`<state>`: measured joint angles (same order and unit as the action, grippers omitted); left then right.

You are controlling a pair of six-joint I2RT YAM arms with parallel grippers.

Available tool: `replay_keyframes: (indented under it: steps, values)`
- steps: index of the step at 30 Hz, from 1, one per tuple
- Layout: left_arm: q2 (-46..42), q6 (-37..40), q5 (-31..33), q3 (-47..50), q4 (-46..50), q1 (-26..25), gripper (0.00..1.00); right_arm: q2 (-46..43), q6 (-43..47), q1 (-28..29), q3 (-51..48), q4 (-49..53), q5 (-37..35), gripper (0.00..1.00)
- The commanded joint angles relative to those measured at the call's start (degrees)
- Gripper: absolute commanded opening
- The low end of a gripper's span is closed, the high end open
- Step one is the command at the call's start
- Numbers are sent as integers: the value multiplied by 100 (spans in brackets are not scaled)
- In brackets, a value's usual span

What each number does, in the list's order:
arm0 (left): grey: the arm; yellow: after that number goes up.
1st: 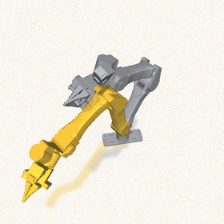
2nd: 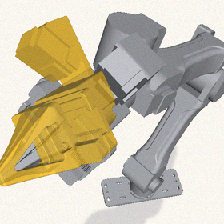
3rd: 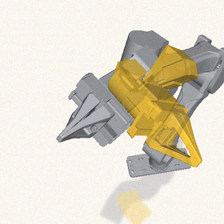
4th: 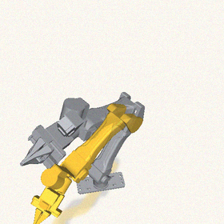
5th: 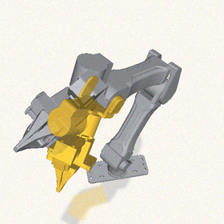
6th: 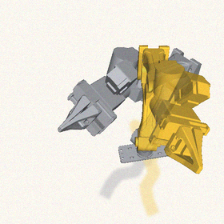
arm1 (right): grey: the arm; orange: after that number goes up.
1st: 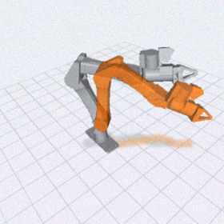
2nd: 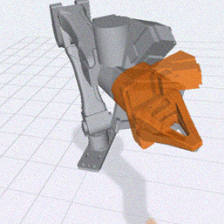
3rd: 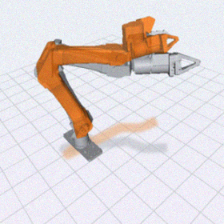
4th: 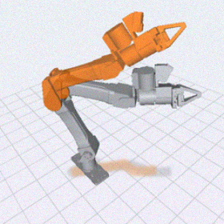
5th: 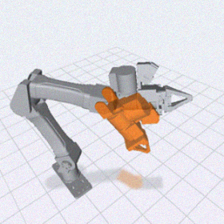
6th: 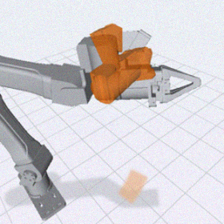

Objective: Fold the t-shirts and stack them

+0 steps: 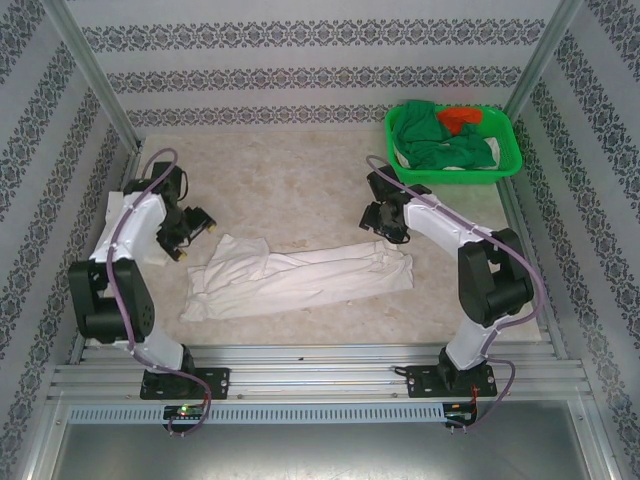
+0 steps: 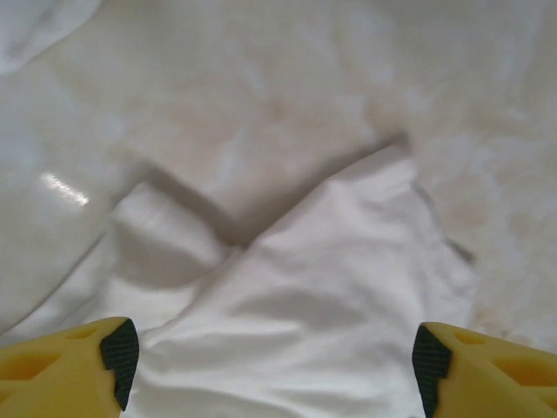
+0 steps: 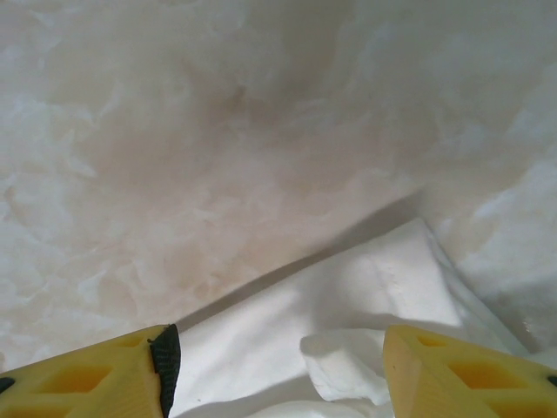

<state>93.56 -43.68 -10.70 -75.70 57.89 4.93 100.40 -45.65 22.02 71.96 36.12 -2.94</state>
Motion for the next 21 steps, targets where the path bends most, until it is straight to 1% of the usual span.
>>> replay_keyframes:
  steps: [1,3,6,9,11,13,19,21]
  values:
    - [740,22,114,-524,202,-323,87,111,38,86,169,-25,124,63]
    - [1244,21,205,-1006,309,-458,86,111,39,83,153,-60,144,64]
    - [1958,-4,313,-1638,536,-528,78,86,69,66,143,-61,141,64]
    - [2387,-60,375,-2052,721,-537,68,29,92,30,104,-61,131,64]
    - [2560,-138,313,-2122,720,-537,61,-2,76,-4,57,-82,119,64]
    - [2670,-205,167,-2101,672,-545,56,-25,35,-30,5,-113,123,64]
    - [2888,-368,-248,-1902,419,-554,53,-29,12,-25,-42,-123,136,65]
    - [2945,-395,-336,-1862,352,-555,49,-29,4,-35,-51,-123,136,65]
